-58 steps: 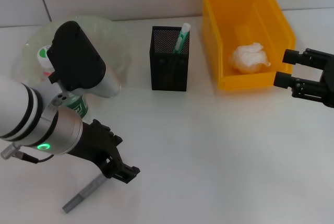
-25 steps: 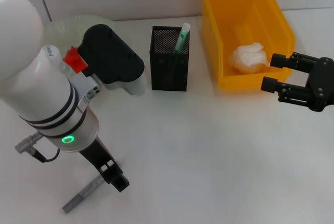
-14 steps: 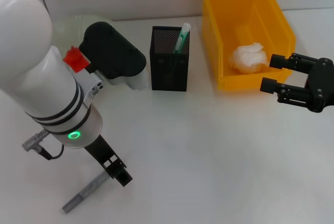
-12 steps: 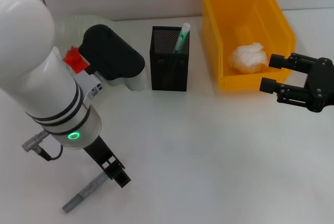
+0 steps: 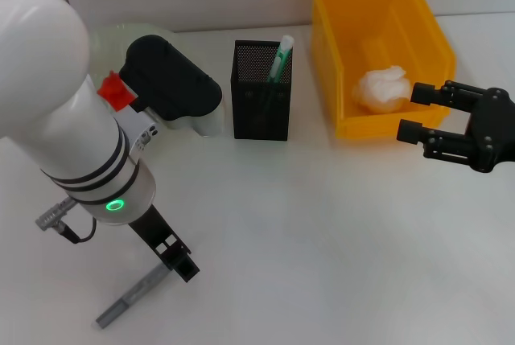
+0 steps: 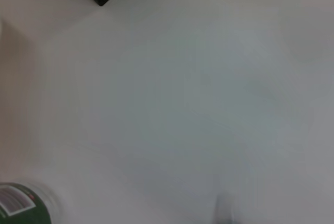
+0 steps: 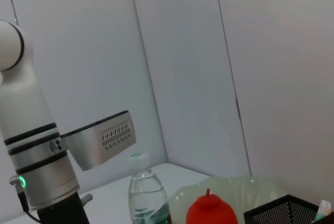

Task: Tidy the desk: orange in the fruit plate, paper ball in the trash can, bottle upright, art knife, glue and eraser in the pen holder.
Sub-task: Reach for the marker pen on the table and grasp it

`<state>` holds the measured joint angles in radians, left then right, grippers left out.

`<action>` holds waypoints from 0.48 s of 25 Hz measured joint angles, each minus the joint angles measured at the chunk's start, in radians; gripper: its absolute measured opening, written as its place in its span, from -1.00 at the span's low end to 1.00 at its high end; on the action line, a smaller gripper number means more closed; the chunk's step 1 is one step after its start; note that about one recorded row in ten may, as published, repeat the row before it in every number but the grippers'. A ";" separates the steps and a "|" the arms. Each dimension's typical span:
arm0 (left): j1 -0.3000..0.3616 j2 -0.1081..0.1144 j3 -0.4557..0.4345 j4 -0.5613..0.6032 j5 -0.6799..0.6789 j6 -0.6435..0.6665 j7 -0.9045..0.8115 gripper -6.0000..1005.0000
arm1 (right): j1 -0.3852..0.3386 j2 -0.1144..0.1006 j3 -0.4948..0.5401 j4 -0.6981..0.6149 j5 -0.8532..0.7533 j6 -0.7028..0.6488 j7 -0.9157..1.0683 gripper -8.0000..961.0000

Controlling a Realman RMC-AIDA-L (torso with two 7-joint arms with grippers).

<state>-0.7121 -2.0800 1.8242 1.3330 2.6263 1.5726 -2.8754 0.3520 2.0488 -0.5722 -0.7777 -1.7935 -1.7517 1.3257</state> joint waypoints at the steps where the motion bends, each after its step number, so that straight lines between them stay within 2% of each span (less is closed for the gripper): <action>1: 0.000 0.000 0.001 0.000 0.006 -0.001 -0.002 0.56 | 0.001 0.000 0.000 0.000 -0.003 0.000 0.000 0.51; 12: 0.005 0.000 0.009 -0.012 0.006 -0.004 -0.003 0.56 | 0.004 0.002 0.000 0.001 -0.007 0.002 -0.001 0.51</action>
<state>-0.7072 -2.0800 1.8330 1.3206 2.6324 1.5688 -2.8780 0.3558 2.0509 -0.5722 -0.7770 -1.8010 -1.7493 1.3252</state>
